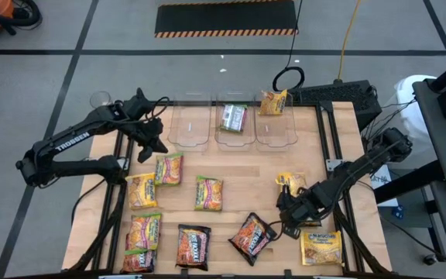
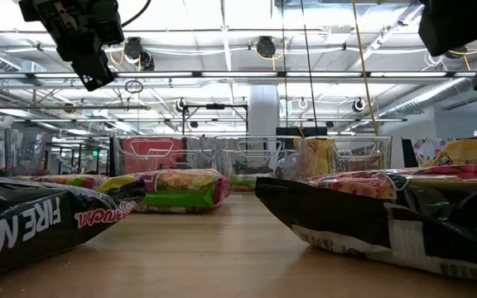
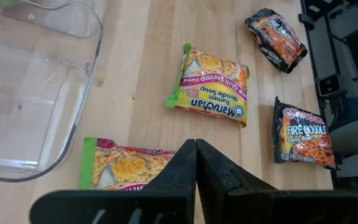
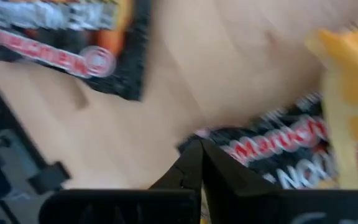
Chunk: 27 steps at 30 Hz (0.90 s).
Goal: Sort Maruchan noodles
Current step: Put the yellow noodle pack into the right transparent bin
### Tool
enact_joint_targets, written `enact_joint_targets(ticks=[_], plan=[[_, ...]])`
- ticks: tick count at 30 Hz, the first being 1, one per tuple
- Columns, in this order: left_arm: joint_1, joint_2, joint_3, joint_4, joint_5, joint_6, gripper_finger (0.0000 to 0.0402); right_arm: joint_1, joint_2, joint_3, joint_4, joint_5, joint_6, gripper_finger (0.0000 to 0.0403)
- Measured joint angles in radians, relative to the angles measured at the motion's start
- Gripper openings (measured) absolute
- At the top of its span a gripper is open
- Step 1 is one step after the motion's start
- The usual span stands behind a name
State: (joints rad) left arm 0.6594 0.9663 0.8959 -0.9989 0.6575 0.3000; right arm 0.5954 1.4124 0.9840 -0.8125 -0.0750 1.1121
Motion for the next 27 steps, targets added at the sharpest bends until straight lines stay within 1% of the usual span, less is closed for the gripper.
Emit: enact_joint_targets(ticks=[3,5,8,11,13,16,17,20,23,27], plan=[[0.0,0.0,0.0,0.0,0.0,0.018,0.0008,-0.005,0.0,0.0,0.072,0.0,-0.02,0.0006],[0.0,0.0,0.0,0.0,0.0,0.024,0.0008,-0.007,0.0,0.0,0.098,0.0,-0.004,0.0018],[0.0,0.0,0.0,-0.003,0.0,0.04,0.0008,-0.009,0.0,0.0,0.106,0.0,0.03,0.0044],[0.0,0.0,0.0,-0.01,0.0,0.049,0.0008,-0.009,0.0,0.0,0.106,0.011,0.025,0.0074],[0.0,0.0,0.0,-0.014,0.0,0.061,0.0008,-0.009,0.0,0.0,0.106,0.066,0.017,0.0091],[0.0,0.0,0.0,-0.035,0.0,0.085,0.0008,-0.009,0.012,0.0,0.107,0.194,-0.039,0.0107],[0.0,0.0,0.0,-0.044,0.0,0.093,0.0008,-0.01,0.016,0.0,0.107,0.211,-0.058,0.011],[0.0,0.0,0.0,-0.067,0.0,0.106,0.0008,-0.015,0.032,0.0,0.105,0.203,-0.085,0.0113],[0.0,0.0,0.0,-0.085,0.0,0.118,0.0008,-0.016,0.049,0.0,0.099,0.154,-0.089,0.0113],[0.0,0.0,0.0,-0.086,0.0,0.118,0.0008,-0.016,0.07,0.0,0.074,0.13,-0.137,0.0114]])
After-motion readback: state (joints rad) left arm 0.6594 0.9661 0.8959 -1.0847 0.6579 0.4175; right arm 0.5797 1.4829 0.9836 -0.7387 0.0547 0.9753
